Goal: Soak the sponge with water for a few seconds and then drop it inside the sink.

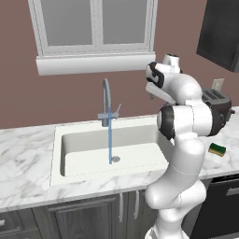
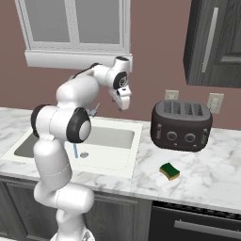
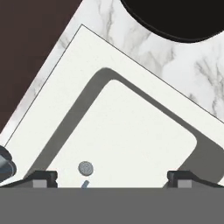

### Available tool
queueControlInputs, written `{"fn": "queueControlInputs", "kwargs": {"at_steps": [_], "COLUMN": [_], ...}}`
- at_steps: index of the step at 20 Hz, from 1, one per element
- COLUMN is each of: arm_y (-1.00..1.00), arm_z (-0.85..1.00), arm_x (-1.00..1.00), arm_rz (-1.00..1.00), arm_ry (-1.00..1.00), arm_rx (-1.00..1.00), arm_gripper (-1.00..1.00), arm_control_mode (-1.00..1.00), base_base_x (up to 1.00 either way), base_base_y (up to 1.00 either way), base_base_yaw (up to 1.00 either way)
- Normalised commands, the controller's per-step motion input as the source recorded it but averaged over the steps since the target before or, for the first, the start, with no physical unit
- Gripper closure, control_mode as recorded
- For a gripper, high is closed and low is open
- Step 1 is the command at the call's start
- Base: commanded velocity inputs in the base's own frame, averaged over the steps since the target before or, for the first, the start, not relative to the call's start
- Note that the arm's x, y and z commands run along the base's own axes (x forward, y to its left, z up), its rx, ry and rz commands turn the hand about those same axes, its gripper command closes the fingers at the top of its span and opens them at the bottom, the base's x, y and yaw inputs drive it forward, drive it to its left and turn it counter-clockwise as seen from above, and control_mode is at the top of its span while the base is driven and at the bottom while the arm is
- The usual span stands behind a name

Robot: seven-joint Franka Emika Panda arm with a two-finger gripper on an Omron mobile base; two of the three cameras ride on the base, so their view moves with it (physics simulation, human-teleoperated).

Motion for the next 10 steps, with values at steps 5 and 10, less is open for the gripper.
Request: {"fn": "queueControlInputs", "kwargs": {"at_steps": [5, 10], "arm_y": [-0.06, 0.00], "arm_z": [-0.10, 0.00], "arm_x": [-0.89, -0.71], "arm_rz": [0.02, 0.07], "arm_ry": [0.08, -0.02], "arm_rx": [0.04, 0.00], "arm_gripper": [-1.00, -1.00], "arm_control_mode": [-1.00, -1.00], "base_base_x": [0.00, 0.00], "base_base_y": [0.00, 0.00], "base_base_yaw": [0.00, 0.00]}}
